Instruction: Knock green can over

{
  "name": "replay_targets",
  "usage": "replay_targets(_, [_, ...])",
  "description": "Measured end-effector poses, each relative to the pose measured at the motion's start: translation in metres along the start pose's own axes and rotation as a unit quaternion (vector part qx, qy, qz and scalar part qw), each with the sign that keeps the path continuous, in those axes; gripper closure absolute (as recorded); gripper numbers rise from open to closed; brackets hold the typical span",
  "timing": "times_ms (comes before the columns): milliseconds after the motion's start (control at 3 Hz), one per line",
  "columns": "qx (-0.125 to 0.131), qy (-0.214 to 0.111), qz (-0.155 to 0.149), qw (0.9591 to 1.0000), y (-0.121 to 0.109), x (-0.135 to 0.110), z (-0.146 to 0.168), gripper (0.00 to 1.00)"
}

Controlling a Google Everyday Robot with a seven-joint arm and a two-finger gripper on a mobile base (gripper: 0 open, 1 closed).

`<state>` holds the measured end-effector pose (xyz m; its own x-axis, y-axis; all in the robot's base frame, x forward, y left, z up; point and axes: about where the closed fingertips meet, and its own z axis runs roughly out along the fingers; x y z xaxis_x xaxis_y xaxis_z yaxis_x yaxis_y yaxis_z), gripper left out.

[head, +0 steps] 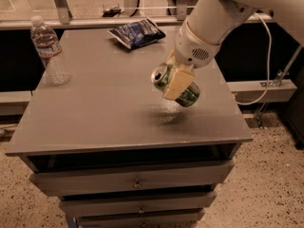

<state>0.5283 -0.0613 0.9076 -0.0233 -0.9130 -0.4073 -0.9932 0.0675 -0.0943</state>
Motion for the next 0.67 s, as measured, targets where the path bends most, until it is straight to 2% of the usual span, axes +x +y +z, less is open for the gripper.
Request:
replay_targets(333, [0.003,0.03,-0.002,0.9996,0.002,-0.002,0.018,0.82])
replay_targets(667, [0.007,0.043,-0.003,0.999,0.004,-0.009,0.039,0.57])
